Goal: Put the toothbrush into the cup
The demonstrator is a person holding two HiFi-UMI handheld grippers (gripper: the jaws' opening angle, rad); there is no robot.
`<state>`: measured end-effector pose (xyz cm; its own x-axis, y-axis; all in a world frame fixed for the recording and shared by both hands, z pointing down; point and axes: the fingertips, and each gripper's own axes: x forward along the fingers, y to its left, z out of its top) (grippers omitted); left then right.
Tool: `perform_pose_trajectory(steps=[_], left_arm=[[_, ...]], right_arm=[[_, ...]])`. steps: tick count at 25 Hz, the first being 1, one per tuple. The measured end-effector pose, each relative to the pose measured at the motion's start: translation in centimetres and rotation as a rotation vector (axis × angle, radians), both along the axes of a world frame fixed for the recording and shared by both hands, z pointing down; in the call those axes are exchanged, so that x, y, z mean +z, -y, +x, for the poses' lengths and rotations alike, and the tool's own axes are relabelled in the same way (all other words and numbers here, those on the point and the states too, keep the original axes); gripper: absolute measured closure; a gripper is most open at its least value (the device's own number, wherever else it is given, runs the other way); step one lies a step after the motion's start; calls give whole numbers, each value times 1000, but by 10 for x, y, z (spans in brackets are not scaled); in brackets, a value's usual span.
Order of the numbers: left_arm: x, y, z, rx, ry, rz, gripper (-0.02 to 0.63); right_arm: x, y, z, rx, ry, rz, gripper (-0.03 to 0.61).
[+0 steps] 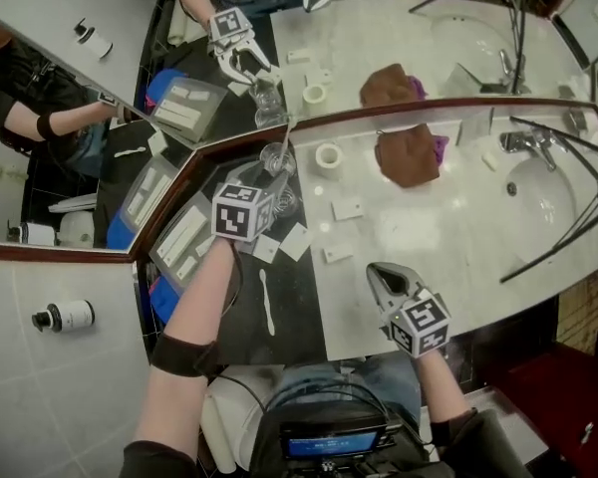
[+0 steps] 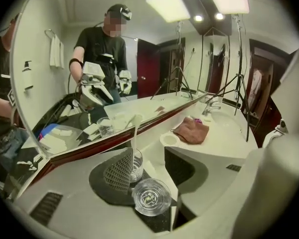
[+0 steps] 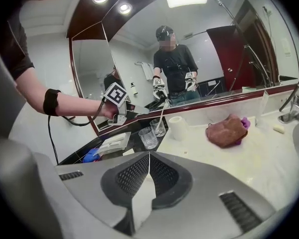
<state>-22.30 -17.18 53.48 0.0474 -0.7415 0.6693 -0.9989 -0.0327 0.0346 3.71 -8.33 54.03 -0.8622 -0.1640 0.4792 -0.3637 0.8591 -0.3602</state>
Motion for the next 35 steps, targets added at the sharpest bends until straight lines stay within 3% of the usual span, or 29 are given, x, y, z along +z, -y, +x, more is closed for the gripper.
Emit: perform_pose_trajectory(steps=[9,22,24,26,35], left_arm=[[36,53,-18,55,37,-59,411],[68,85,-27,37,65,-112,414],[69,87,-29,32,84,-103,467],[66,88,-33,16,108,-85,574],[57,85,-34,0,114,-53,580]], right_arm=[[32,-2,19,73,-25,-44,558],[42,3,34,121,-26,-65,558],[44,4,38,126,-27,-67,558],[45,4,42,130,-34,-68,558],[47,4,50,133,-45,-75,558]])
